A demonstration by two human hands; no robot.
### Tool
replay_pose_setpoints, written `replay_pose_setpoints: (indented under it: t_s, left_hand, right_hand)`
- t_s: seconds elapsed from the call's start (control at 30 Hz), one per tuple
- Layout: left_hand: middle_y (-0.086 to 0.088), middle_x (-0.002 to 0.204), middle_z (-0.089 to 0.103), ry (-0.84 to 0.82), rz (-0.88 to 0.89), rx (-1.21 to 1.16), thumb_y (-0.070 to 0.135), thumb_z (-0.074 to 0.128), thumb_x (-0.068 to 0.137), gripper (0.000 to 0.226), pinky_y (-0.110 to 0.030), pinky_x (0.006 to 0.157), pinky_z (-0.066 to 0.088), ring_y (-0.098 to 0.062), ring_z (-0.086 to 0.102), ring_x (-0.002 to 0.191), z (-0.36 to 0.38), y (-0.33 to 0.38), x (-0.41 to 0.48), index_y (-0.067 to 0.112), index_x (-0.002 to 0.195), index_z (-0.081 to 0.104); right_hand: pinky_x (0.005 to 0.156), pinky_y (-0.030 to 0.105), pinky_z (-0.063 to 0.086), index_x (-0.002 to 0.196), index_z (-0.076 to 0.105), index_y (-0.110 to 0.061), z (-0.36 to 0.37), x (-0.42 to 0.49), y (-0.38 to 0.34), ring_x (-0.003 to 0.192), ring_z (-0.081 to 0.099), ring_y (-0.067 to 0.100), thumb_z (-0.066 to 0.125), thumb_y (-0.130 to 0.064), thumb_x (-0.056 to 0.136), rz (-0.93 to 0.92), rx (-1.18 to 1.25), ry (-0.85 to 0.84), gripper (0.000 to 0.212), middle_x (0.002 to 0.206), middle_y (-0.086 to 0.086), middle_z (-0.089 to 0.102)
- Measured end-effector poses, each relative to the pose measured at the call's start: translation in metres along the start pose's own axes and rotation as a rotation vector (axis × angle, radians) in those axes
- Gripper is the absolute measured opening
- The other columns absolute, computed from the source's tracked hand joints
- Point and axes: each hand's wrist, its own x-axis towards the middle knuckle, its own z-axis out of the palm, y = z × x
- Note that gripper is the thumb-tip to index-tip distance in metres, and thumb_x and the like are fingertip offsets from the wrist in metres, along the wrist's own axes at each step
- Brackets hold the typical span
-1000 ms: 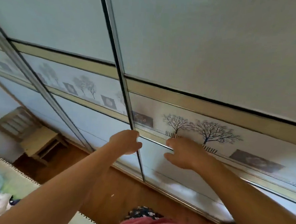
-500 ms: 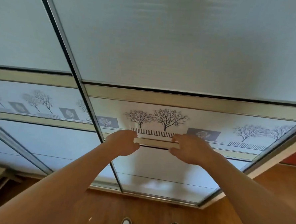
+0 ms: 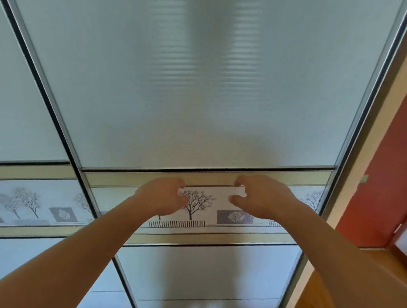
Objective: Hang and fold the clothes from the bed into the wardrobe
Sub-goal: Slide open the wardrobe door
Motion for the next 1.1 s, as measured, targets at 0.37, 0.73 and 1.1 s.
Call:
replay_pose_setpoints:
  t_s: [0.37, 0.73, 1.1]
  left_hand:
    - [0.006, 0.14, 0.057, 0.246, 0.069, 0.071, 0.052, 0.05, 0.095, 0.051, -0.04, 0.106, 0.045, -0.018, 0.053, 0.127, -0.097, 0.027, -0.016, 0.033, 0.143, 0.048]
    - [-0.01, 0.146, 0.044, 0.99, 0.34, 0.273, 0.041, 0.069, 0.087, 0.07, -0.046, 0.095, 0.052, -0.033, 0.042, 0.135, -0.121, 0.049, -0.007, 0.024, 0.149, 0.042]
    - [-0.013, 0.161, -0.031, 0.849, 0.24, 0.507, 0.055, 0.077, 0.076, 0.127, -0.066, 0.119, 0.01, -0.032, -0.029, 0.149, -0.116, 0.012, 0.042, 0.034, 0.156, -0.019]
  right_hand:
    - [0.088, 0.038, 0.049, 0.132, 0.051, -0.036, -0.093, -0.005, -0.009, 0.112, 0.059, 0.02, 0.051, -0.066, 0.088, -0.024, -0.088, 0.217, 0.053, 0.128, -0.006, 0.06]
    - [0.107, 0.059, 0.037, 0.157, 0.027, -0.03, -0.131, 0.009, 0.014, 0.149, 0.019, 0.041, 0.08, -0.049, 0.077, -0.098, -0.323, 0.783, 0.098, 0.162, 0.02, 0.018]
    - [0.109, 0.074, 0.026, 0.159, -0.016, -0.024, -0.103, 0.059, 0.011, 0.149, -0.023, 0.047, 0.08, -0.051, 0.076, 0.032, -0.393, 0.761, 0.13, 0.161, 0.022, -0.029]
